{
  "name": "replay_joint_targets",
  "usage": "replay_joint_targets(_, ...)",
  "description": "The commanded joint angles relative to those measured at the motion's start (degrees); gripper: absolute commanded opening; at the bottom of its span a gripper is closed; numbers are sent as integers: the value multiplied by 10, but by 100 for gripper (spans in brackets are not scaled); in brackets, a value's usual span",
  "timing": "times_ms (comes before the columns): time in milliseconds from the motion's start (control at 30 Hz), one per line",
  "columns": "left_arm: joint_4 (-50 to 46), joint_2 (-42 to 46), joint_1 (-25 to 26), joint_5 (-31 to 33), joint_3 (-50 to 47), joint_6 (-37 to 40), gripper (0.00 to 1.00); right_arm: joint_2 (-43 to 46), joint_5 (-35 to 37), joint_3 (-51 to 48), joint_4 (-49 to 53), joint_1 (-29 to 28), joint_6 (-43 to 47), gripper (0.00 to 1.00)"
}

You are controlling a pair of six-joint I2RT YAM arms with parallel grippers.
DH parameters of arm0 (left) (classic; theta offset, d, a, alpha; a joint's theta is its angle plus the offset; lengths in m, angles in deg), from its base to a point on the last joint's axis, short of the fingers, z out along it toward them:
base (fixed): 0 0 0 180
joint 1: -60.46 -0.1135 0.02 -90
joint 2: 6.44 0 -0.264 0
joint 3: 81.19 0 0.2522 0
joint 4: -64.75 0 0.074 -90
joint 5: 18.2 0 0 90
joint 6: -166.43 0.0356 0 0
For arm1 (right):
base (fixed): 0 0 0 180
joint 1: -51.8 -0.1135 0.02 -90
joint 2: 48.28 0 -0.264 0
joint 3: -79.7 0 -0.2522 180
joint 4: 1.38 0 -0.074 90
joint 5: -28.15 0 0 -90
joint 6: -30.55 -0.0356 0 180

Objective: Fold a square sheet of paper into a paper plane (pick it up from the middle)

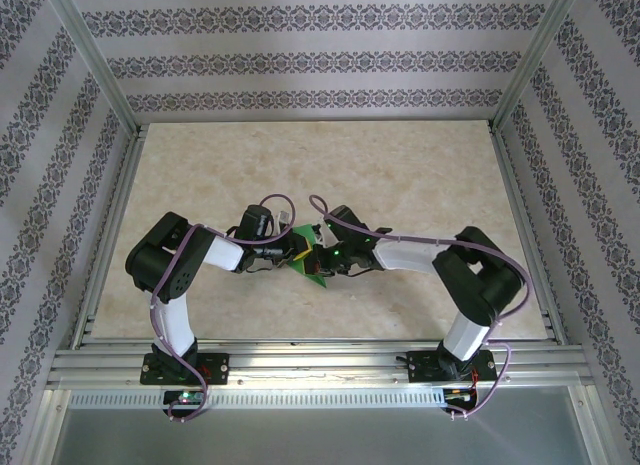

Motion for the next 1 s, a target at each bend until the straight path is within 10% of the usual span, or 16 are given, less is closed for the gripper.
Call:
replay_joint_targets(0,-64,-17,6,44,-22,12,8,-18,33,7,1,-1,-12,0)
replay_joint_targets(967,-93,-19,7,51,-13,25,8,15,8,-138,-74,13,-51,2)
